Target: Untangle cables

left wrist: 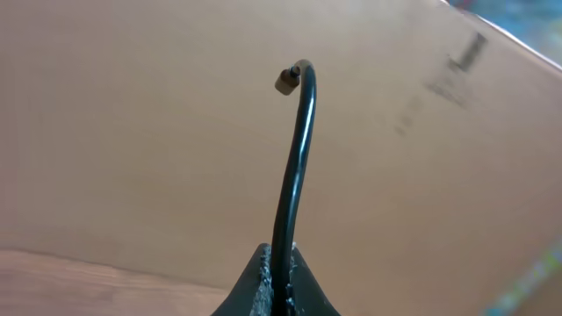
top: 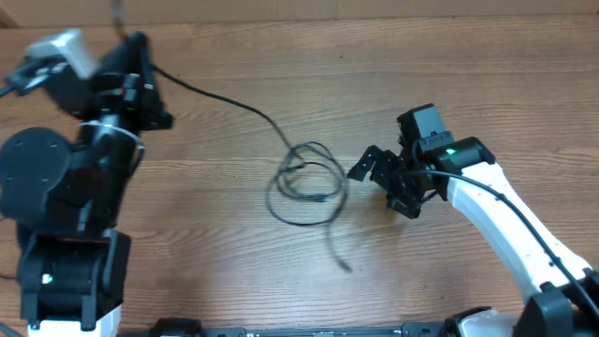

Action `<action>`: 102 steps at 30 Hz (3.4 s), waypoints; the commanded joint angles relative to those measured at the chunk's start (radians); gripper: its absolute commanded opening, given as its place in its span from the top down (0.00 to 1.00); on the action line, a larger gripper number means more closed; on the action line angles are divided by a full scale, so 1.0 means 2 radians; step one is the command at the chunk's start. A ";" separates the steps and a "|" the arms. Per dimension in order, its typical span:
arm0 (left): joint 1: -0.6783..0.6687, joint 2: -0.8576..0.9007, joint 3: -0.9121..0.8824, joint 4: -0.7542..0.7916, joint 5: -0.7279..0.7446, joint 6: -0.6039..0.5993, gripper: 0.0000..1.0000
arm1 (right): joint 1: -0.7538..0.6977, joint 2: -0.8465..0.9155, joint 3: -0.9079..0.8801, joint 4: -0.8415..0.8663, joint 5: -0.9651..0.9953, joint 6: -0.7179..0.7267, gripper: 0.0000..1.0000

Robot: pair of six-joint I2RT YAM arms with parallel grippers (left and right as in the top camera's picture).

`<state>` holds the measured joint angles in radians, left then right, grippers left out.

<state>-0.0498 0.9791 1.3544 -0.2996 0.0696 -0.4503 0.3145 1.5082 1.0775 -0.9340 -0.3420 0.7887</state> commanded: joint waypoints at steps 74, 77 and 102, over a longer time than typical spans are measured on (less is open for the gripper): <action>0.116 0.039 0.005 -0.056 0.039 -0.056 0.96 | 0.089 0.169 0.011 0.228 0.353 -0.087 0.96; 0.158 0.032 0.005 -0.056 0.039 -0.056 0.96 | 0.033 0.166 0.011 0.193 0.367 -0.087 0.96; 0.368 0.089 0.005 -0.080 0.139 -0.055 0.96 | -0.205 0.166 0.011 0.097 0.316 -0.085 0.96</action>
<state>0.6819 1.1393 1.3544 -0.4587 0.2104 -0.5518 -0.0772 1.8610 1.0958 -0.7261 0.2909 0.6205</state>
